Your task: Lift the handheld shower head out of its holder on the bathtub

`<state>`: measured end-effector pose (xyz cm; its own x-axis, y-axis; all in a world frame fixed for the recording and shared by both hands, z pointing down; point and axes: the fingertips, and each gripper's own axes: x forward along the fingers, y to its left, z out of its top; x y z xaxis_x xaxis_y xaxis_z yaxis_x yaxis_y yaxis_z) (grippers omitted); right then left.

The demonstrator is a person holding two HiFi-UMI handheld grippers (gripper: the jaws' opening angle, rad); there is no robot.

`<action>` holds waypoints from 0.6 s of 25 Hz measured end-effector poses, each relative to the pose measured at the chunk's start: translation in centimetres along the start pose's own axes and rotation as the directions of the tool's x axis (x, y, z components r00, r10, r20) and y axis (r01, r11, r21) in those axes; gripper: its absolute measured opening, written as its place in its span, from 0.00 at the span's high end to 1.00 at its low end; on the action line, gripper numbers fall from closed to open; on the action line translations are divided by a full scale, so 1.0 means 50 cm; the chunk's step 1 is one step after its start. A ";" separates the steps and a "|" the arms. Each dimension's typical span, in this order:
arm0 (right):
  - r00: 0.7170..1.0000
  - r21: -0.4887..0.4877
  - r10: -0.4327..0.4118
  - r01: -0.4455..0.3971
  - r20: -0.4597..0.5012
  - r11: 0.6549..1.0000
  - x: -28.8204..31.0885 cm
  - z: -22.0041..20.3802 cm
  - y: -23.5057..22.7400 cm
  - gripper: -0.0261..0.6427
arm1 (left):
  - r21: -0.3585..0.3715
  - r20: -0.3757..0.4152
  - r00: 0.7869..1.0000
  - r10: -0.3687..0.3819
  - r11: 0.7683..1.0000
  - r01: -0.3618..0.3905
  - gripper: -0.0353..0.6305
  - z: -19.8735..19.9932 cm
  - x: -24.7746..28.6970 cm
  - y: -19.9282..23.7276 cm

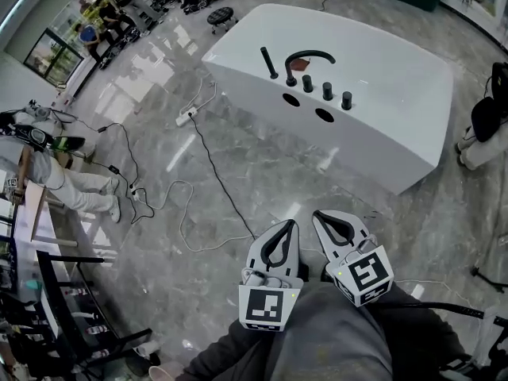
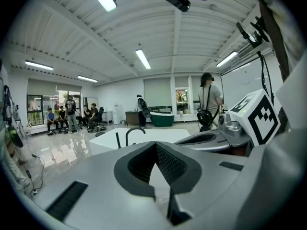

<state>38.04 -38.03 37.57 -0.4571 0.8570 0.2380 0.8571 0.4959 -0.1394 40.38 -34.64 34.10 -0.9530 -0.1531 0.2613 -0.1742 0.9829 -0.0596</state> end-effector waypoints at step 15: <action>1.000 -0.023 0.001 -0.002 -0.025 1.000 0.317 0.083 -0.103 0.95 | -0.045 0.003 1.000 0.030 0.999 -0.029 0.94 0.017 0.200 0.273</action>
<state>25.41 -26.42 38.08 -0.4501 0.8537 0.2621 0.8630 0.4912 -0.1180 28.27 -22.82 35.05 -0.9585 -0.1243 0.2566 -0.1349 0.9906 -0.0241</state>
